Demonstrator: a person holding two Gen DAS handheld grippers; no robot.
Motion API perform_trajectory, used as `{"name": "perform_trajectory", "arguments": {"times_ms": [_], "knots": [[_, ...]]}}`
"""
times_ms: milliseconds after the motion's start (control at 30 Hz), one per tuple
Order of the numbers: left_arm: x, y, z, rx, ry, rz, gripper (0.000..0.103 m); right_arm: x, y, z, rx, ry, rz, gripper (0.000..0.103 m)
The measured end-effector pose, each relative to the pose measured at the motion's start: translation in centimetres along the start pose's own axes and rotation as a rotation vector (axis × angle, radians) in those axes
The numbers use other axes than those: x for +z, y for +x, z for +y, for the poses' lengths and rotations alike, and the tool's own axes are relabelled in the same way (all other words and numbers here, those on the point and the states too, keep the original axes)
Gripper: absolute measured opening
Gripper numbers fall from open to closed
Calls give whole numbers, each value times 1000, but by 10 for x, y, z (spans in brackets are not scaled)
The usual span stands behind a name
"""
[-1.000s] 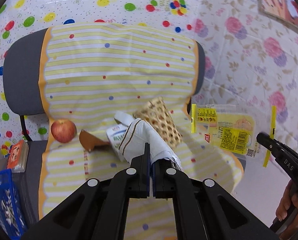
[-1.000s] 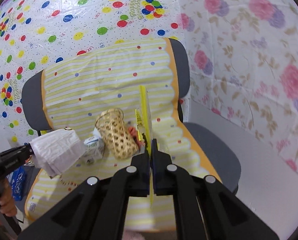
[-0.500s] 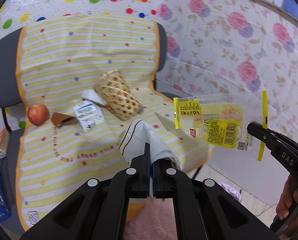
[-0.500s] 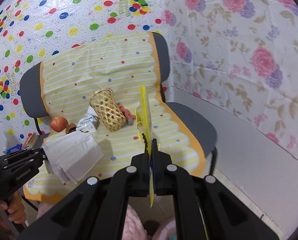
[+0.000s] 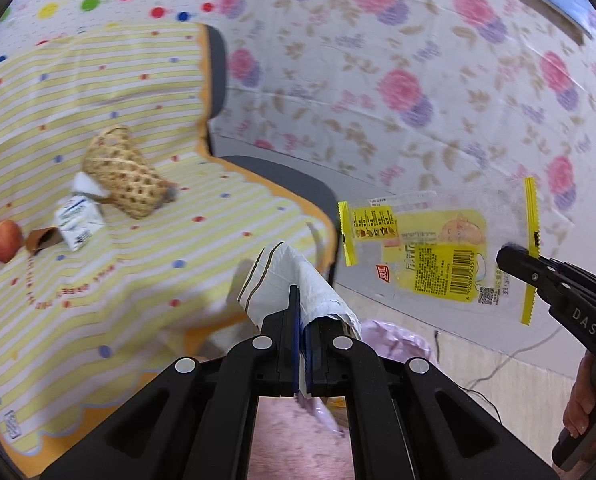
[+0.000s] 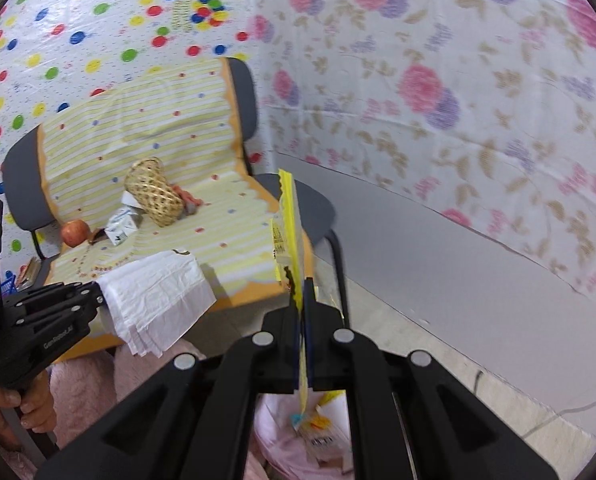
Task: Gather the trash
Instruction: 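Carry the tissue packet and yellow snack bag toward the trash bin, then open both tools over the bin to drop the tissue packet and snack bag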
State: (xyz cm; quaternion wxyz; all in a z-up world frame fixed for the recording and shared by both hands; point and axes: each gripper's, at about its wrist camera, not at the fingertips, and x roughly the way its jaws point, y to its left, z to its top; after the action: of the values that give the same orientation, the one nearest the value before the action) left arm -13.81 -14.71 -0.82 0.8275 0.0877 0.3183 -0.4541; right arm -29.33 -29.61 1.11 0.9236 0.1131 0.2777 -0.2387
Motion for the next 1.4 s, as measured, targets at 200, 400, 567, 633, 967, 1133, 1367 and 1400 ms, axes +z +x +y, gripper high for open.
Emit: {"name": "perform_trajectory", "arguments": {"times_ms": [200, 400, 567, 633, 967, 1133, 1367, 1400], "knots": [[-14, 18, -32, -86, 64, 53, 2, -28, -20, -17, -88, 17, 28, 2], [-26, 49, -57, -154, 102, 159, 3, -55, -12, -36, -137, 55, 121, 2], [-34, 81, -73, -182, 128, 248, 3, -68, 7, -47, -149, 69, 197, 2], [-35, 92, -77, -175, 142, 268, 4, -73, 18, -53, -155, 75, 234, 2], [-39, 131, -88, -186, 165, 379, 47, -88, 59, -68, -140, 113, 329, 9], [-38, 136, -84, -185, 148, 390, 51, -87, 64, -71, -136, 125, 331, 29], [-24, 106, -51, -87, 74, 292, 52, -72, 53, -72, -125, 132, 269, 35], [-22, 101, -46, -71, 67, 278, 52, -69, 51, -71, -121, 130, 257, 35]]}}
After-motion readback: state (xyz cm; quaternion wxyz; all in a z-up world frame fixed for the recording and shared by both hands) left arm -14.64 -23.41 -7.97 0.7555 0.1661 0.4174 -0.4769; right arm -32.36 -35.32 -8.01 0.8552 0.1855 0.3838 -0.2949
